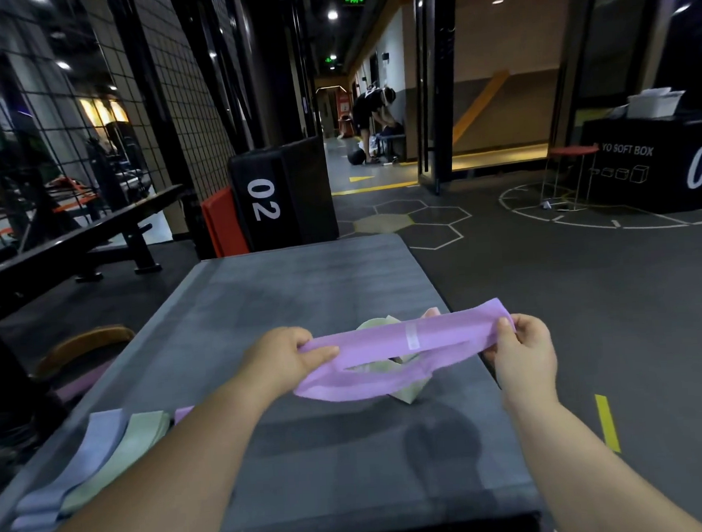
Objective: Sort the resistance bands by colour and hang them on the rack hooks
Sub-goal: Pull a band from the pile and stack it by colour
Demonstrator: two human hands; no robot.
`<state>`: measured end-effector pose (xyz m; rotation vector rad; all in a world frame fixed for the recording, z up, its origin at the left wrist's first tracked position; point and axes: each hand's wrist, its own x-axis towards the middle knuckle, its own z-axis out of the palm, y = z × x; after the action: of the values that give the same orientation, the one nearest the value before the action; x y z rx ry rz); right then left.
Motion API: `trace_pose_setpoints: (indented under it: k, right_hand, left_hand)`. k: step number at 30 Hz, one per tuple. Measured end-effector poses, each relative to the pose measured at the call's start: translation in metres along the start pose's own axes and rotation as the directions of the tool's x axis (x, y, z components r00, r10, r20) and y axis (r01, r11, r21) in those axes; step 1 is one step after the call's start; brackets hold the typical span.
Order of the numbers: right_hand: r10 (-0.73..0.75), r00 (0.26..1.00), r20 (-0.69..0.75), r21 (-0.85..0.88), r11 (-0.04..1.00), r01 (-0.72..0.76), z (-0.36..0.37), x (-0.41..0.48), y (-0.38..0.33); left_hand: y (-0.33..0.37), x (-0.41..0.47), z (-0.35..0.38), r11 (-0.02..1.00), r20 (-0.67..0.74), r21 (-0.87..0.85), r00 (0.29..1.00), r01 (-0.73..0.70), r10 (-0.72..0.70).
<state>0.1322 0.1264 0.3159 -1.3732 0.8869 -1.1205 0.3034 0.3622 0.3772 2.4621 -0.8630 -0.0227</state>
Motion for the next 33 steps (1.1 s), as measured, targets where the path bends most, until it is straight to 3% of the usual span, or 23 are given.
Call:
trace_pose_setpoints:
  k: [5, 14, 18, 21, 27, 30, 33]
  right_hand:
    - [0.033, 0.995, 0.093, -0.064, 0.998, -0.028, -0.015, 0.003, -0.002]
    - [0.285, 0.894, 0.346, -0.527, 0.847, -0.067, -0.033, 0.000, 0.015]
    - [0.314, 0.858, 0.408, -0.690, 0.721, 0.064, -0.033, -0.009, 0.019]
    - [0.369, 0.805, 0.465, -0.721, 0.685, 0.102, -0.030, -0.016, 0.016]
    - [0.395, 0.739, 0.546, -0.768, 0.588, 0.253, -0.024, -0.024, 0.008]
    - [0.418, 0.719, 0.555, -0.752, 0.623, 0.218, -0.025, -0.023, 0.004]
    - [0.414, 0.758, 0.505, -0.753, 0.640, 0.152, -0.026, -0.017, 0.009]
  left_hand:
    - [0.000, -0.019, -0.001, 0.992, 0.016, -0.115, 0.999, 0.045, -0.043]
    - [-0.040, -0.074, 0.048, 0.984, 0.127, 0.050, 0.976, 0.171, -0.176]
    - [-0.047, -0.083, 0.061, 0.961, 0.130, 0.213, 0.970, 0.175, -0.205]
    - [-0.049, -0.085, 0.066, 0.941, 0.091, 0.310, 0.981, 0.136, -0.172]
    - [-0.052, -0.082, 0.071, 0.958, 0.056, 0.267, 0.991, 0.100, -0.119]
    - [-0.040, -0.075, 0.073, 0.963, 0.047, 0.267, 0.998, 0.026, -0.039]
    - [-0.026, -0.071, 0.080, 0.982, 0.059, 0.186, 0.998, -0.022, 0.011]
